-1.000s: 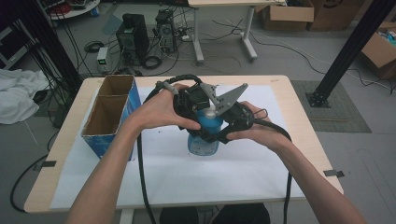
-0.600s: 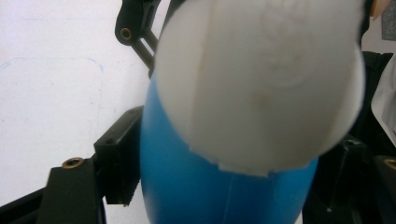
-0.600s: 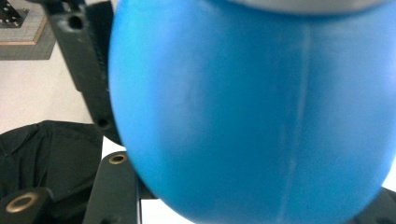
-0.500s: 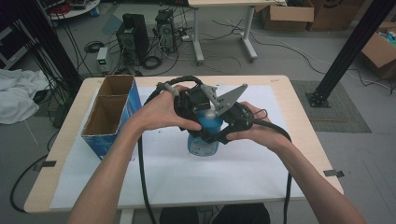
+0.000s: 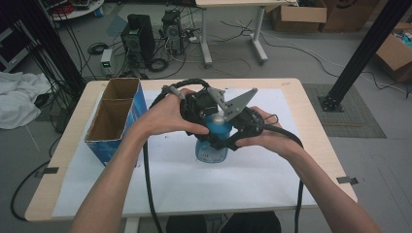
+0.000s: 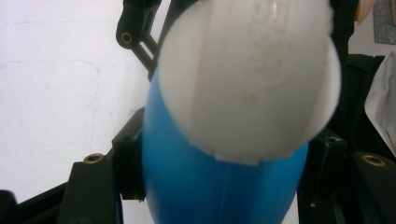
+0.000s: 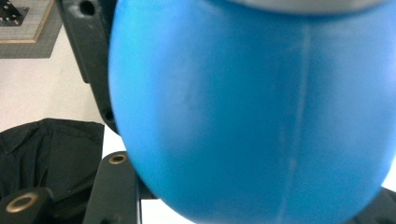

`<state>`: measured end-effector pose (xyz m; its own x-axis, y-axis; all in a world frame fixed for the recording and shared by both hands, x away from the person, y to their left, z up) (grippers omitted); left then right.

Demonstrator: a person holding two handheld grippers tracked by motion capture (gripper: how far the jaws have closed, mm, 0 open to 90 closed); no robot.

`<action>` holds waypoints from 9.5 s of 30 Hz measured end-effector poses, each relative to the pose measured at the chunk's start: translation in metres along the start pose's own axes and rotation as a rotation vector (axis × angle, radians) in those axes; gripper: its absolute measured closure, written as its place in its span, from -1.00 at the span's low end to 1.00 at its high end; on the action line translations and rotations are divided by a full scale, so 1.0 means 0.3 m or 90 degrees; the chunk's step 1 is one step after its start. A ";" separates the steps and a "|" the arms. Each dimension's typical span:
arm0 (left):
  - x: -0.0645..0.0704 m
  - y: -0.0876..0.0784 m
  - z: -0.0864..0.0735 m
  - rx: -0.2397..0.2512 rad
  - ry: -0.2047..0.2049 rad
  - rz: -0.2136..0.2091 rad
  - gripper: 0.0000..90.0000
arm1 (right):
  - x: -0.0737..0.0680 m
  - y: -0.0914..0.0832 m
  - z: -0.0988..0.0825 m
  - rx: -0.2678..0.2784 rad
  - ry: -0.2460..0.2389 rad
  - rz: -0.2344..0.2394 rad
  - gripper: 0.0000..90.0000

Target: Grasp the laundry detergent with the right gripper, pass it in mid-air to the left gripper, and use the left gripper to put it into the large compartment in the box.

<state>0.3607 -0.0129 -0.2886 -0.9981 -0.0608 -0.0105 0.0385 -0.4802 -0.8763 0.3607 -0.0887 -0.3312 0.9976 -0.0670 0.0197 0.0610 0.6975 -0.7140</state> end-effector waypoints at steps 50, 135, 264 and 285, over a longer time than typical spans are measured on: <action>0.002 0.005 -0.006 0.014 -0.006 0.010 -0.16 | -0.001 0.000 -0.010 0.022 0.001 0.001 -0.03; -0.188 -0.517 -0.238 -0.090 -0.561 0.248 -0.15 | 0.088 -0.216 -0.311 -0.213 0.168 -0.154 -0.64; -0.246 -0.213 -0.870 -0.104 -0.935 0.367 -0.16 | 0.041 -0.152 -0.449 -0.288 0.197 -0.145 -0.62; -0.245 -0.209 -0.866 -0.111 -0.933 0.367 -0.17 | 0.041 -0.155 -0.467 -0.288 0.202 -0.146 -0.62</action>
<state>0.4192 0.2490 -0.3579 0.0617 -0.9979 0.0170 0.2712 0.0004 -0.9625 0.3653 -0.2220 -0.3958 0.8974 -0.4386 0.0483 0.1836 0.2716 -0.9447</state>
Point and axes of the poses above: each handheld gripper's, and its own axes: y roughly forward along the jaws, z roughly out of its top, x roughly to its right, the point moved 7 cm from there along y, roughly forward along the jaws, and after that the axes turned 1 degree about -x, right-handed, at the moved point
